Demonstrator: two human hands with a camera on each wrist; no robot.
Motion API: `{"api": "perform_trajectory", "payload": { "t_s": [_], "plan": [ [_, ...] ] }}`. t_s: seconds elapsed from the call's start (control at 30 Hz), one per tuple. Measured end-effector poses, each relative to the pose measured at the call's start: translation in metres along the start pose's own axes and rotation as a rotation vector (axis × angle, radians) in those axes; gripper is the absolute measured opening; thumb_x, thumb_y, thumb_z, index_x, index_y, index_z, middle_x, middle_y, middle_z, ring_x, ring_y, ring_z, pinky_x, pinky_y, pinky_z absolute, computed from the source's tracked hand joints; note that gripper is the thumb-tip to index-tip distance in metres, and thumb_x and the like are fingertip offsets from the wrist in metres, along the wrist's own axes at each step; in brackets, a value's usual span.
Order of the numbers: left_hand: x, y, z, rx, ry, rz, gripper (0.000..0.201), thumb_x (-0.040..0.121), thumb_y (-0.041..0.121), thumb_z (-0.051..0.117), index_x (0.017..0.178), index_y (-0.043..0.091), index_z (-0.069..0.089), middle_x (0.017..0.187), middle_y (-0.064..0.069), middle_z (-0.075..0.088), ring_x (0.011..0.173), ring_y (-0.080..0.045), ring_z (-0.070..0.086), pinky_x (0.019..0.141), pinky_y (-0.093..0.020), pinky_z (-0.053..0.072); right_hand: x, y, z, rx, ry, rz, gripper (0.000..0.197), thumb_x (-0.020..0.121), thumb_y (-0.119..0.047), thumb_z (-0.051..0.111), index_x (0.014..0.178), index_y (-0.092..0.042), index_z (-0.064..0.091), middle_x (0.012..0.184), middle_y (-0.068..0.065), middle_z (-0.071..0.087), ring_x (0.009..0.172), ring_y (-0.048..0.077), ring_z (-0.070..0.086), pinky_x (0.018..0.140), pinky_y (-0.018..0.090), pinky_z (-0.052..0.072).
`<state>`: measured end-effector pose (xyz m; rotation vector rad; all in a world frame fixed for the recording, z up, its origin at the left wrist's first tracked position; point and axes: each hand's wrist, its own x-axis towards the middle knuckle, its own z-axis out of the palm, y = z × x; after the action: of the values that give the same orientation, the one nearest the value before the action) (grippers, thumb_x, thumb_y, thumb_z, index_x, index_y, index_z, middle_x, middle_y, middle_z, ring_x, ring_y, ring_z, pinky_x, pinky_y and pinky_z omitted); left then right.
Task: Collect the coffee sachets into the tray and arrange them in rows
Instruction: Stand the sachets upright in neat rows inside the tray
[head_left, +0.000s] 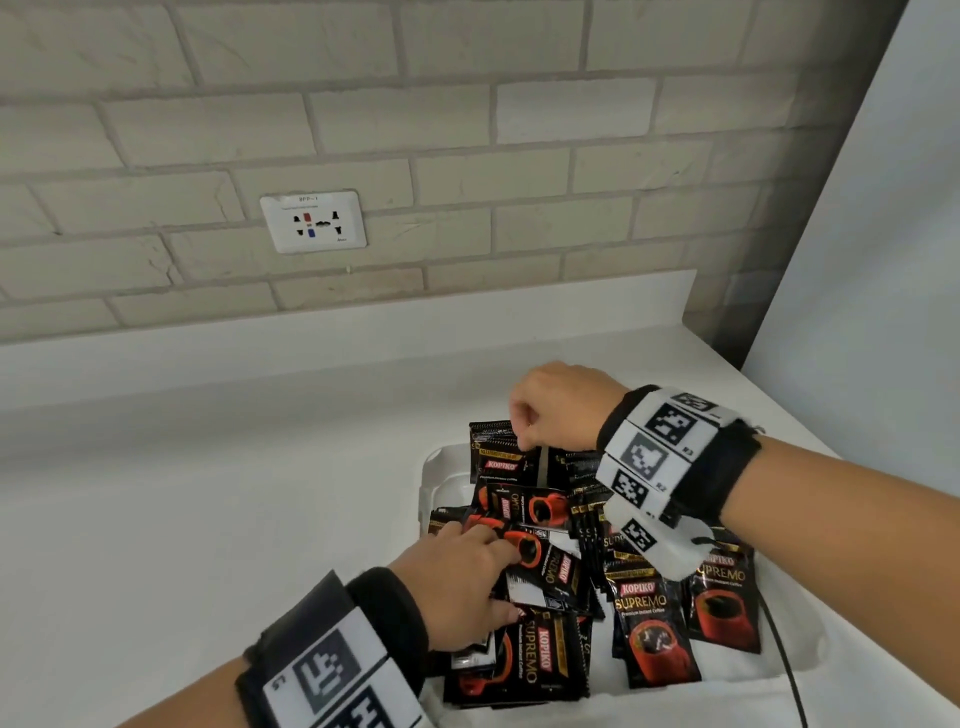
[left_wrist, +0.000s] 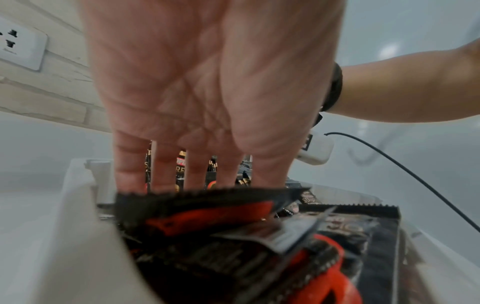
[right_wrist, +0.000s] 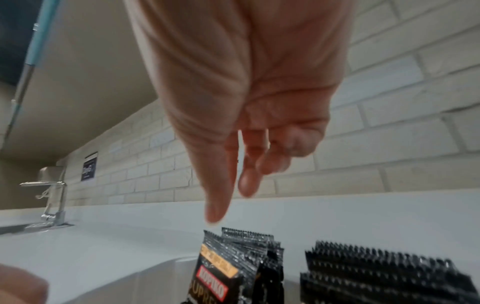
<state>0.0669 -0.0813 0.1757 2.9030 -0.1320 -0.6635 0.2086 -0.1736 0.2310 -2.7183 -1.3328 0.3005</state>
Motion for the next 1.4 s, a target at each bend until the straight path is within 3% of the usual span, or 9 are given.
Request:
{"api": "perform_trajectory", "payload": {
  "t_s": [0.1,0.23,0.53,0.73,0.87,1.0,1.07,1.2,1.4],
  "plan": [
    [-0.002,0.001,0.001,0.005,0.009,0.002,0.055,0.094,0.040,0.046,0.144,0.025,0.029,0.146,0.002,0.034,0.132,-0.020,0.032,0.111,-0.036,0.027,-0.008,-0.007,0.004,-0.198,-0.192,-0.002,0.013,0.083,-0.028,0.066,0.088,-0.016,0.069,0.086,-0.006,0.068,0.082,0.014,0.063,0.068,0.027,0.050],
    [-0.006,0.002,0.002,-0.009,0.006,0.006,0.054,0.093,0.041,0.046,0.142,0.025,0.031,0.144,0.003,0.036,0.131,-0.019,0.033,0.110,-0.036,0.029,-0.008,-0.016,0.017,-0.426,-0.248,0.002,0.021,0.086,-0.031,0.063,0.096,-0.013,0.062,0.083,0.000,0.054,0.074,0.019,0.054,0.063,0.030,0.043],
    [-0.020,-0.007,-0.006,-0.115,0.104,0.014,0.048,0.093,0.042,0.047,0.138,0.028,0.038,0.140,0.008,0.041,0.127,-0.013,0.038,0.106,-0.029,0.033,0.000,-0.018,0.035,-0.473,-0.216,0.047,0.035,0.087,-0.025,0.062,0.060,-0.013,0.043,0.064,-0.003,0.046,0.064,0.018,0.048,0.063,0.030,0.040],
    [-0.034,-0.019,-0.016,-0.375,0.203,-0.030,0.040,0.092,0.040,0.051,0.131,0.035,0.045,0.128,0.016,0.052,0.107,-0.001,0.052,0.093,-0.017,0.040,-0.002,-0.013,0.016,-0.184,-0.106,0.079,0.015,0.088,-0.033,0.059,0.091,-0.021,0.068,0.081,-0.007,0.062,0.078,0.015,0.058,0.057,0.023,0.038],
    [-0.040,-0.029,-0.025,-0.633,0.388,-0.077,0.019,0.089,0.038,0.056,0.106,0.042,0.050,0.106,0.023,0.057,0.086,0.006,0.058,0.067,-0.002,0.040,-0.006,-0.008,-0.008,0.234,0.042,0.105,0.018,0.085,-0.034,0.062,0.095,-0.020,0.070,0.081,-0.008,0.061,0.072,0.005,0.053,0.052,0.018,0.034],
    [-0.035,-0.033,-0.031,-0.943,0.671,-0.137,0.016,0.083,0.033,0.064,0.095,0.030,0.055,0.092,0.006,0.063,0.071,-0.007,0.060,0.064,-0.015,0.046,-0.025,-0.008,-0.012,0.724,0.034,0.126,0.019,0.084,-0.030,0.065,0.088,-0.012,0.069,0.049,-0.008,0.046,0.037,0.003,0.036,0.036,0.013,0.027],
    [-0.032,-0.027,-0.033,-1.068,0.682,-0.137,0.016,0.082,0.029,0.065,0.094,0.023,0.055,0.087,0.002,0.063,0.073,-0.011,0.062,0.067,-0.024,0.049,-0.035,-0.009,-0.006,0.863,-0.024,0.145,0.019,0.083,-0.030,0.065,0.090,-0.013,0.068,0.047,-0.008,0.040,0.039,0.006,0.030,0.037,0.016,0.023],
    [-0.027,-0.013,-0.033,-1.179,0.637,-0.110,0.007,0.085,0.017,0.063,0.087,0.010,0.060,0.083,-0.007,0.067,0.069,-0.012,0.065,0.061,-0.022,0.053,-0.051,-0.009,0.008,1.067,-0.052,0.180,0.010,0.083,-0.028,0.065,0.082,-0.018,0.066,0.040,-0.013,0.040,0.037,0.004,0.029,0.039,0.016,0.021],
    [-0.026,-0.010,-0.031,-0.882,0.624,-0.095,0.012,0.086,0.017,0.064,0.076,0.022,0.059,0.070,0.005,0.060,0.062,-0.011,0.057,0.068,-0.029,0.049,-0.069,-0.009,-0.001,0.777,0.251,0.025,0.042,0.079,-0.027,0.070,0.117,-0.032,0.052,0.092,-0.013,0.055,0.059,-0.004,0.051,0.063,0.013,0.044]
  ]
}}
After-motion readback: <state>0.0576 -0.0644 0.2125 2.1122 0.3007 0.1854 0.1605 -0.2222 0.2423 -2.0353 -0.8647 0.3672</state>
